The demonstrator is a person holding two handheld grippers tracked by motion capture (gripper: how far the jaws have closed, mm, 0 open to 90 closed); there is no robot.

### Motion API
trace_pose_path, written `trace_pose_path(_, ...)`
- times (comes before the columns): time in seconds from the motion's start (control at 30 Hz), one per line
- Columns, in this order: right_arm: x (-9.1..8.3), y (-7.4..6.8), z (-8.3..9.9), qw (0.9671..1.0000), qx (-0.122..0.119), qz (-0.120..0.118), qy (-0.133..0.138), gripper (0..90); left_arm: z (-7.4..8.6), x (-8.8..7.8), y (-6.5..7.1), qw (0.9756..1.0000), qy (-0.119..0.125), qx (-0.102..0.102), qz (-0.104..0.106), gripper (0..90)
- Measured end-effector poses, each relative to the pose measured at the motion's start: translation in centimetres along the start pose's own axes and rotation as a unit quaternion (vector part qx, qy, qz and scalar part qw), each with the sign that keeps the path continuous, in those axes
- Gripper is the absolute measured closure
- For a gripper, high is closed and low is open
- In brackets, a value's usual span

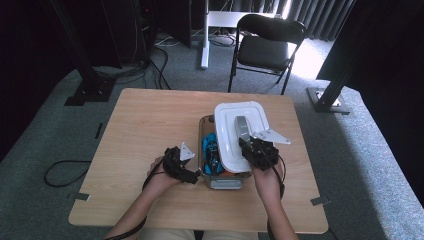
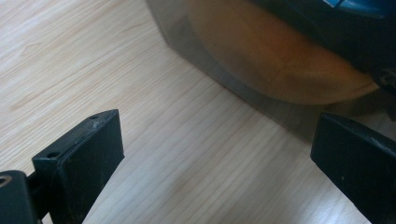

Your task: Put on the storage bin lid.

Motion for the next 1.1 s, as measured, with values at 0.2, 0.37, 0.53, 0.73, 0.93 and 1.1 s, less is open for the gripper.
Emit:
trace_pose_path(0.2, -0.1, -1.2, 0.5, 0.9998, -0.007, -0.017, -0.009, 67.5, -0.7, 0.5, 1.6, 0.9999, 0.002, 0.008, 0.014, 3.0)
trace_pose_path(0.37, 0.1, -2.2, 1.0, 0.9992, -0.015, -0.033, -0.019, 67.5, -0.8, 0.8, 2.5, 0.9996, 0.001, 0.016, 0.023, 2.9)
trace_pose_path(0.53, 0.5, -2.8, 1.5, 0.9985, -0.015, -0.043, -0.03, 67.5, -0.5, 0.7, 2.3, 0.9997, 0.002, 0.011, 0.022, 2.6)
trace_pose_path(0.73, 1.2, -3.1, 1.6, 0.9982, -0.011, -0.048, -0.036, 67.4, -0.1, 0.4, 1.8, 0.9999, 0.004, 0.003, 0.016, 2.6)
trace_pose_path(0.93, 1.5, -3.4, 1.7, 0.998, -0.008, -0.049, -0.04, 67.2, 0.5, 0.1, 1.0, 1.0, 0.0, -0.003, 0.009, 2.6)
trace_pose_path(1.1, 1.5, -3.4, 1.8, 0.998, -0.004, -0.049, -0.04, 67.1, 0.7, -0.1, 0.7, 0.9999, -0.001, -0.008, 0.006, 2.6)
Point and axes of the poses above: each handheld gripper's, and its own axes: x roughly forward along the jaws, z roughly out of its underside, y roughly to its right, the point moved 8 cm from there along x, roughly forward along the jaws, and after that the axes turned 1 degree about -z, right-handed, at the moved point
